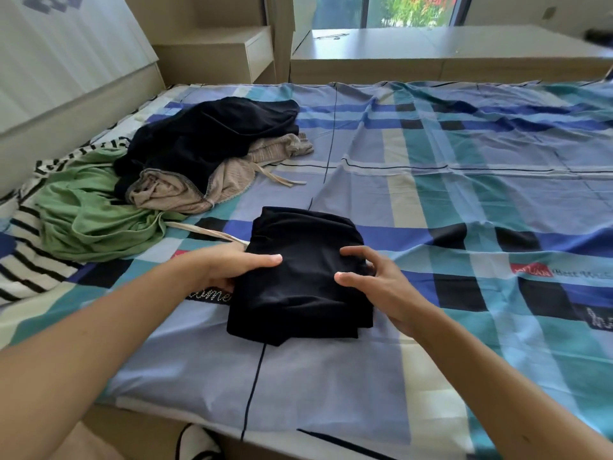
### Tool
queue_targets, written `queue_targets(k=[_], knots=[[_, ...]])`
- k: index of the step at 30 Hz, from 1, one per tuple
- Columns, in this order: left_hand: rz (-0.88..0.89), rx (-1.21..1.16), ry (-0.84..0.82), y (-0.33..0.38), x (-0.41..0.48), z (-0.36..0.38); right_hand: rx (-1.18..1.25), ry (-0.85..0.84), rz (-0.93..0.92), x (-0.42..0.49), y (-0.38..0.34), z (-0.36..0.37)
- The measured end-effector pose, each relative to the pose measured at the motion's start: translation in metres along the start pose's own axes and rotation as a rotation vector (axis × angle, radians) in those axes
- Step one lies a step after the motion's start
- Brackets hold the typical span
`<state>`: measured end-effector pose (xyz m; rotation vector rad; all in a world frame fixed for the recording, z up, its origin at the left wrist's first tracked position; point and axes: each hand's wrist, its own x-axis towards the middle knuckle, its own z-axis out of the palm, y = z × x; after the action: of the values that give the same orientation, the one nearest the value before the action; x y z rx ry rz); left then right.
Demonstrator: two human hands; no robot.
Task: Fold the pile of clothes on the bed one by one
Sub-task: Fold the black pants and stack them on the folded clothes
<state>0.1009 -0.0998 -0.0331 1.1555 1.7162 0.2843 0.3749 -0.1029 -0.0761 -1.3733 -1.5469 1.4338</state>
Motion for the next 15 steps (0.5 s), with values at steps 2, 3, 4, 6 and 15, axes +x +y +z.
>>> queue_targets(k=[2,3,4,6,15], knots=[[0.005,-0.182,-0.049,0.007,-0.008,0.011,0.123,-0.040,0.018,0.000,0.000,0.003],[-0.017,-0.259,-0.081,0.012,-0.013,0.016,0.168,-0.055,0.023,0.000,0.000,0.003],[-0.042,-0.312,-0.103,0.016,-0.015,0.019,0.201,-0.066,0.024,0.000,0.000,0.002],[-0.037,-0.359,-0.116,0.024,-0.019,0.026,0.231,-0.054,0.018,-0.004,-0.002,-0.005],[0.358,-0.487,-0.137,0.149,-0.049,0.114,0.021,0.356,-0.077,-0.066,-0.056,-0.146]])
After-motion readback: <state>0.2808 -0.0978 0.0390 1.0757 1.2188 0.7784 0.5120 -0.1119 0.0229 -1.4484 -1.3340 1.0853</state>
